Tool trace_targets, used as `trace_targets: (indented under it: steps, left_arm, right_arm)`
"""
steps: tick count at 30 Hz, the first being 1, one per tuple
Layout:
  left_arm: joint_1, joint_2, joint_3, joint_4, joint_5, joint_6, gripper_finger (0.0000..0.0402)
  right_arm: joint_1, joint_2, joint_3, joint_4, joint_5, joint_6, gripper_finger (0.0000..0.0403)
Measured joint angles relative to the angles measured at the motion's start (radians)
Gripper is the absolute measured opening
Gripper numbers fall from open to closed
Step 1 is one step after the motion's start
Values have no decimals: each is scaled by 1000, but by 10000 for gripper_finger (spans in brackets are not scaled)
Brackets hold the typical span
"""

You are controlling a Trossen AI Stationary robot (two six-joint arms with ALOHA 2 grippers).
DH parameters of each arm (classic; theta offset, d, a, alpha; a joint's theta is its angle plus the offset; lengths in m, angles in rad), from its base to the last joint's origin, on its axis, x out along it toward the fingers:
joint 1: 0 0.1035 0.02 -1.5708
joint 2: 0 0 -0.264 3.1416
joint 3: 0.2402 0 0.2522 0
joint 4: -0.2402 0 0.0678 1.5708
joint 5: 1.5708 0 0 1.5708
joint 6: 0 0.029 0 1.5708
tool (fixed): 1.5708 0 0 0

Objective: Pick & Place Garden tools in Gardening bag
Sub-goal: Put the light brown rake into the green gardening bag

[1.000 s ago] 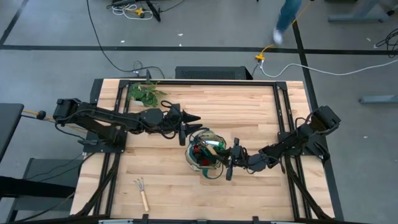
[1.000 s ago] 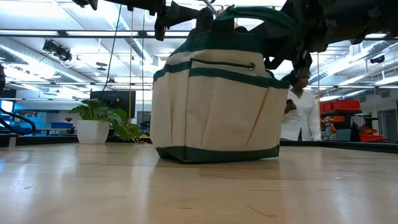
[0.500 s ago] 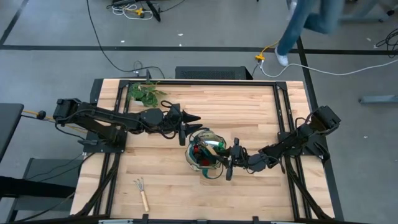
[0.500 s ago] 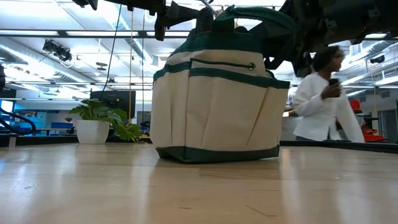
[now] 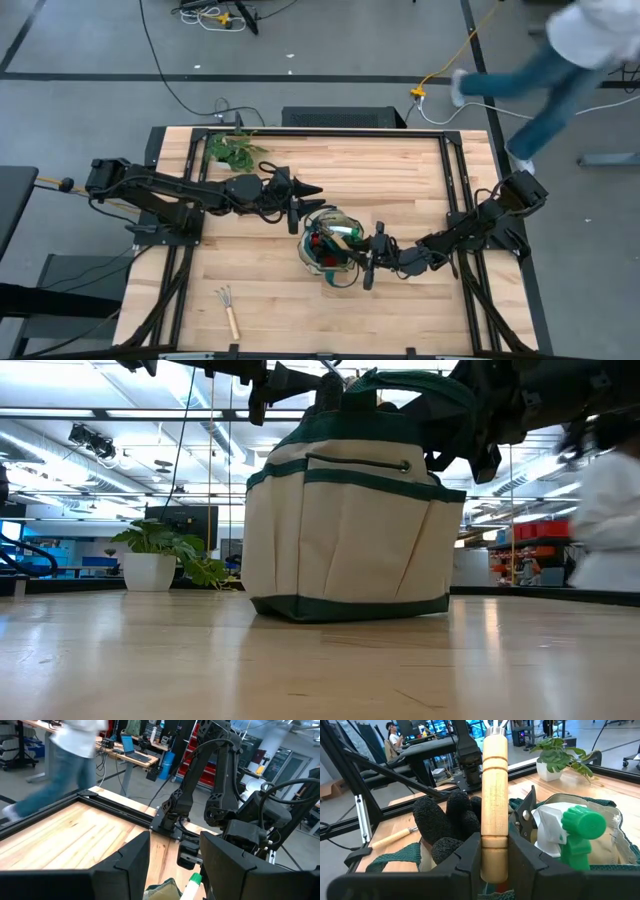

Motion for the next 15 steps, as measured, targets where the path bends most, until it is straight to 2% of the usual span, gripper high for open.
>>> trace_targets:
  steps: [6, 15]
  left_arm:
    - [0, 0, 0, 0, 0, 0, 179]
    - [0, 0, 0, 0, 0, 0, 179]
  right_arm:
    - [4, -16, 0, 3, 6, -26, 94]
    - [11, -17, 0, -22, -1, -27, 146]
